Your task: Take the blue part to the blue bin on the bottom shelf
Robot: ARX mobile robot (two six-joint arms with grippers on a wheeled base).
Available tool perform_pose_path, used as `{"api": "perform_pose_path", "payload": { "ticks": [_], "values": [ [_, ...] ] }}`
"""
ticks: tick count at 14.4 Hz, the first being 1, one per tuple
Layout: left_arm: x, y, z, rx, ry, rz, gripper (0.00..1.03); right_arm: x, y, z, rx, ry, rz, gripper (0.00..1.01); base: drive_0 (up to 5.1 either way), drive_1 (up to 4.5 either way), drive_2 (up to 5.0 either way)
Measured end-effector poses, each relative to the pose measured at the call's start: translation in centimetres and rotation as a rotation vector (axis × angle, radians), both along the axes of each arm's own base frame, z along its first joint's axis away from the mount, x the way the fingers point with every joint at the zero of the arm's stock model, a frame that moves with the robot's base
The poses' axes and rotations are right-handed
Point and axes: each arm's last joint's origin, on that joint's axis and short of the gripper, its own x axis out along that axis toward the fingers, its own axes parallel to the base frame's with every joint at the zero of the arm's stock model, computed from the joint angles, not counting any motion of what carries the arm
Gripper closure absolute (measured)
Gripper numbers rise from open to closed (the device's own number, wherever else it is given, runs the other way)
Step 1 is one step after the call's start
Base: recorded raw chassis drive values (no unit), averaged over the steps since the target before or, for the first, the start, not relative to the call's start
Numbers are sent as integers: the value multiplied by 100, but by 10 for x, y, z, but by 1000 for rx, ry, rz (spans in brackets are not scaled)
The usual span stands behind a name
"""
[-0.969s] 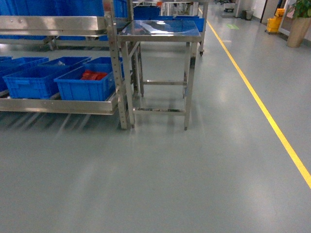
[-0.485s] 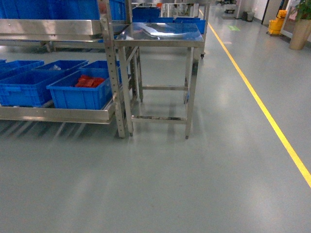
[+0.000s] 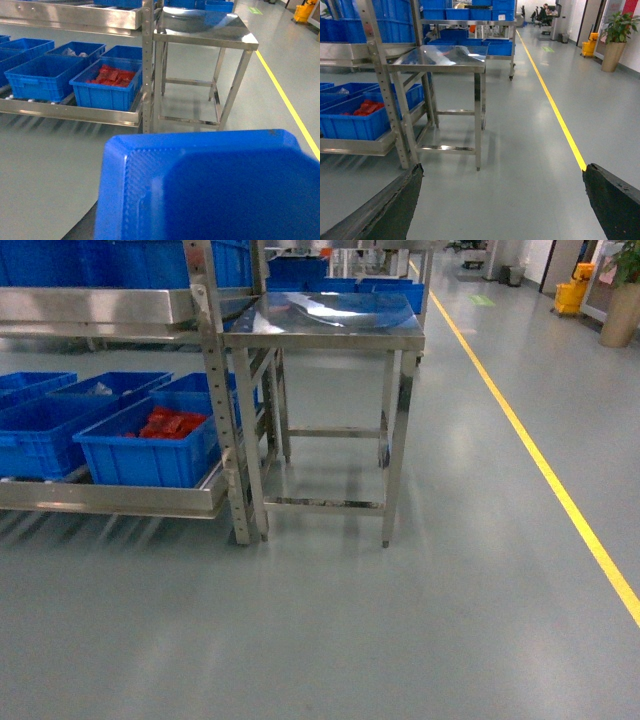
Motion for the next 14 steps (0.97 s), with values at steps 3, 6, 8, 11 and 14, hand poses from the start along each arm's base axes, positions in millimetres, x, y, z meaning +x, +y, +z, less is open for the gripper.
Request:
{"api": "perform_pose_path", "payload": {
  "ticks": [3, 6, 8, 11, 14],
  "values": [
    [0, 0, 0, 1, 2, 0, 59, 0, 0, 0, 0, 3, 0, 3, -1, 401, -402],
    [0, 0, 0, -1, -3, 0, 59, 0, 0, 0, 0, 4, 0, 3, 0, 401, -402],
    [0, 0, 0, 0, 0, 1, 59, 0, 0, 0, 0, 3, 0, 3, -3, 399, -404],
    [0, 0, 0, 1, 3, 1, 59, 0, 0, 0, 0, 1, 0, 3, -2, 399, -404],
    [0, 0, 0, 1, 2, 0, 59, 0, 0, 0, 0, 2, 0, 3, 2, 404, -399]
  ]
}}
